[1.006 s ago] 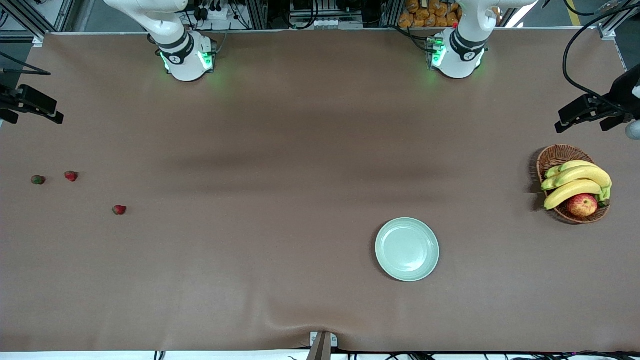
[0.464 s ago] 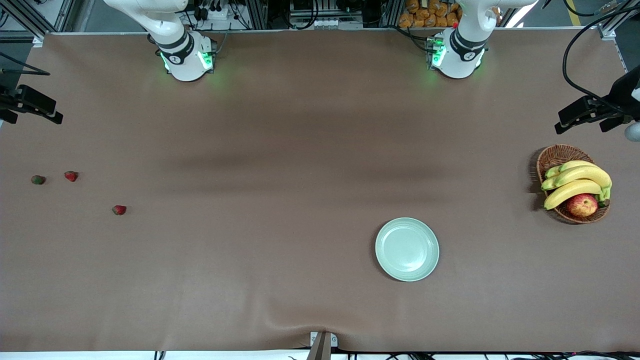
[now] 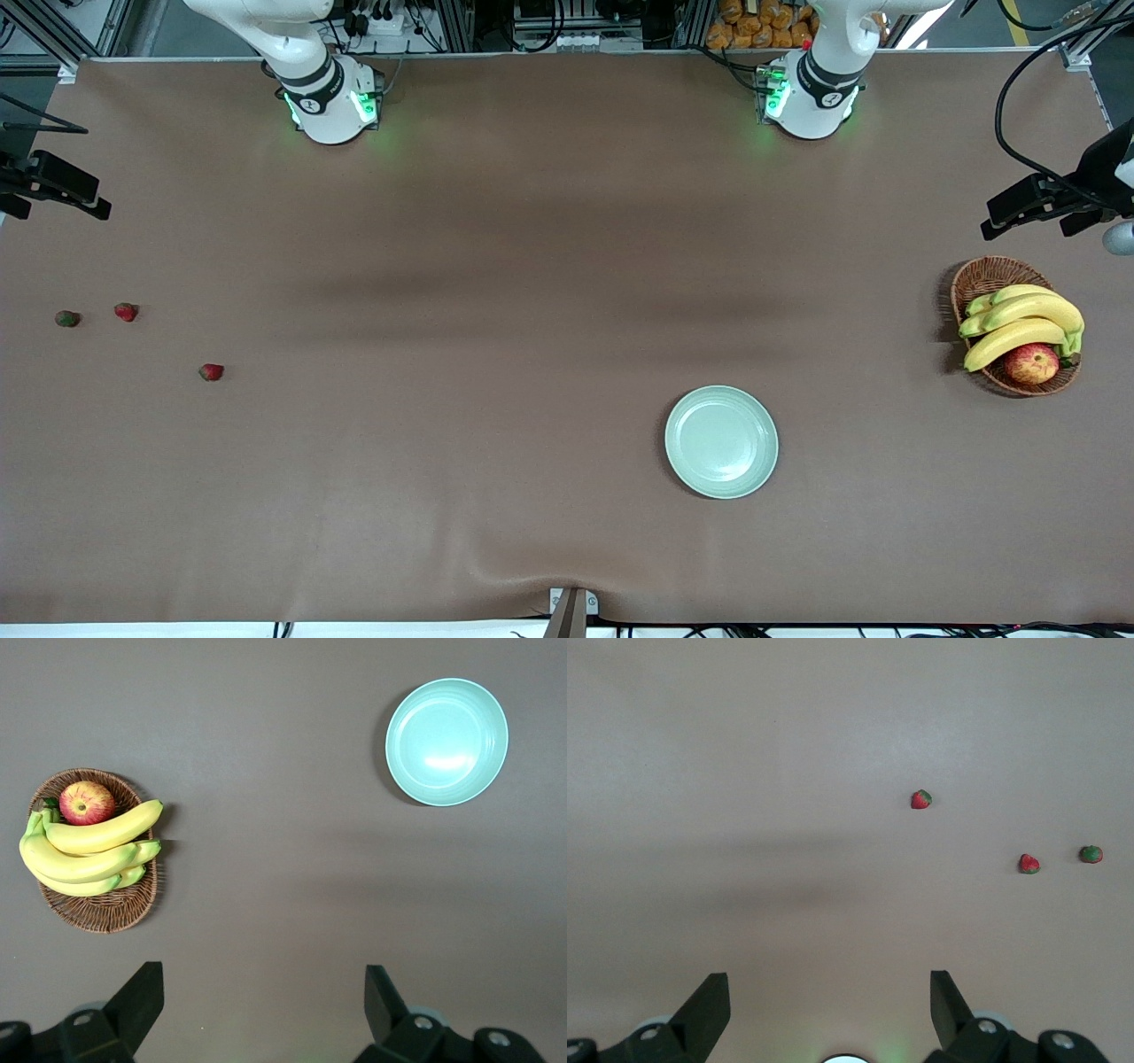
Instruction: Collect all strawberries into plate
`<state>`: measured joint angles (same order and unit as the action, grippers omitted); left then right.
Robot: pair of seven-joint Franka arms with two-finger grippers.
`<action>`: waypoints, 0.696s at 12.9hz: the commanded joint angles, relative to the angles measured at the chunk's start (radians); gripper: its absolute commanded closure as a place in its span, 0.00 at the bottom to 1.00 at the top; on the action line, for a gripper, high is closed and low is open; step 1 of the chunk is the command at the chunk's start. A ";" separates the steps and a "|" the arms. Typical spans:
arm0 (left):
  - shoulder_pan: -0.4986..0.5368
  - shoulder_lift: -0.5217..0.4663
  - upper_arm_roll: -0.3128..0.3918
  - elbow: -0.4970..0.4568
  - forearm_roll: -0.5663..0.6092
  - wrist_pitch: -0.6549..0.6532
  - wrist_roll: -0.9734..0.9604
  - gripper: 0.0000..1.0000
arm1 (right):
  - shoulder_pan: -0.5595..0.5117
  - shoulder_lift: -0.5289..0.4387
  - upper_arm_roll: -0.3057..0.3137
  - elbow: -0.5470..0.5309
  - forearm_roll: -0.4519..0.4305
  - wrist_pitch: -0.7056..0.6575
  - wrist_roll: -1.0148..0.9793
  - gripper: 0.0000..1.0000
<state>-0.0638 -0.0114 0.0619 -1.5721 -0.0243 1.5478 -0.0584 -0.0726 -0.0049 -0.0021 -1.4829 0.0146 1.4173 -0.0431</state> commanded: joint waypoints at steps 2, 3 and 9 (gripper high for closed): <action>0.004 0.004 0.001 0.014 0.003 -0.015 0.023 0.00 | -0.010 0.006 0.007 0.019 -0.010 -0.006 -0.009 0.00; 0.002 0.004 0.001 0.014 0.003 -0.015 0.022 0.00 | -0.009 0.006 0.007 0.019 -0.008 -0.006 -0.009 0.00; -0.002 0.007 -0.001 0.012 0.001 -0.015 0.020 0.00 | -0.010 0.006 0.007 0.019 -0.010 -0.006 -0.009 0.00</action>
<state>-0.0648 -0.0112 0.0604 -1.5721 -0.0243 1.5478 -0.0582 -0.0726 -0.0049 -0.0021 -1.4829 0.0146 1.4174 -0.0431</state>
